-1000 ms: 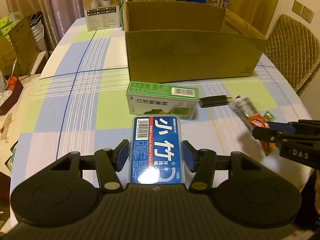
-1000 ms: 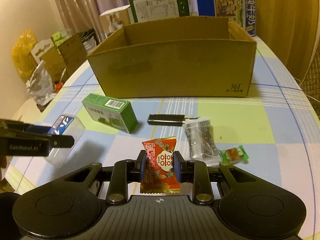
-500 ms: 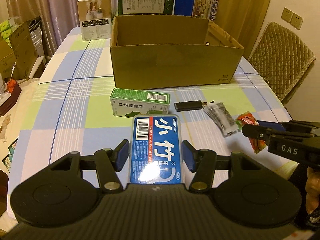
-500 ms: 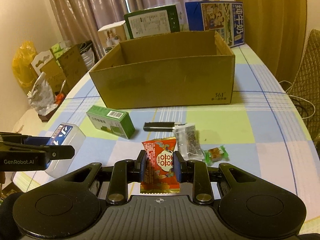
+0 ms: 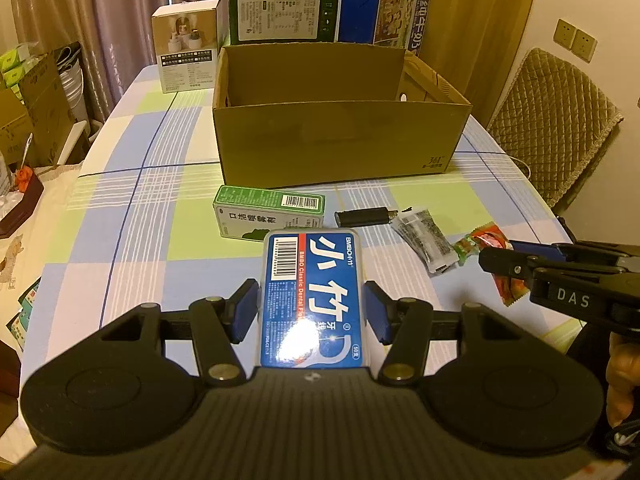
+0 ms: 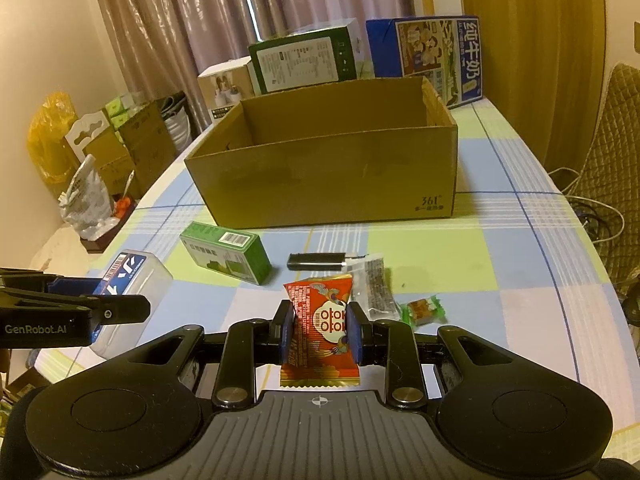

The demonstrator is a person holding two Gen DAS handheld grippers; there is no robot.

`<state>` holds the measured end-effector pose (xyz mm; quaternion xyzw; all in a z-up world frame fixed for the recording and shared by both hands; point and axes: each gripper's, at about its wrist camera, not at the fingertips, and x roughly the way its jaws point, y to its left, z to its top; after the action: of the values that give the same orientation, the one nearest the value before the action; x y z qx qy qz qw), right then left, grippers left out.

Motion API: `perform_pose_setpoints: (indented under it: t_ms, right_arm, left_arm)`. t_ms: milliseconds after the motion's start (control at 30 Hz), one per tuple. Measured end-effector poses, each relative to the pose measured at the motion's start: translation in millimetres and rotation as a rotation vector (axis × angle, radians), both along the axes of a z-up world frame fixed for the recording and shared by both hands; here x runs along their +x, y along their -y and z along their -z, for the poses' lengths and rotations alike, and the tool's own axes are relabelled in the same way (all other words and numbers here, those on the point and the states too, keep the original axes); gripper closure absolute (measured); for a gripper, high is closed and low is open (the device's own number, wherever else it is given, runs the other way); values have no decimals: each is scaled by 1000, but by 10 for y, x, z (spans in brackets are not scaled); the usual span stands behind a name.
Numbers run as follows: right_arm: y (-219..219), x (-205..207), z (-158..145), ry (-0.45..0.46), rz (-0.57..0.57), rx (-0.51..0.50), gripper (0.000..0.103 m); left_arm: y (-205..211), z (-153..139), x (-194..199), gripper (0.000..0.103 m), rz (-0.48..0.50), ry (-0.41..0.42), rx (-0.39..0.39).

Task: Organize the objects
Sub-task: 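Lift and carry the red packet and blue case toward the cardboard box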

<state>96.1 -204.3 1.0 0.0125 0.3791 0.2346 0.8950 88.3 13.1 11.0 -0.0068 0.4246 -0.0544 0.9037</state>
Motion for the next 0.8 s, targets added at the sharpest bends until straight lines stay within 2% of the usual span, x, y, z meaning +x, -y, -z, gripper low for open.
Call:
perform_pose_setpoints:
  t_ms: [800]
  right_arm:
    - [44,-5,-1,-9,1,-5,78]
  left_arm:
    - [60,-16,-2,51,10,-1,3]
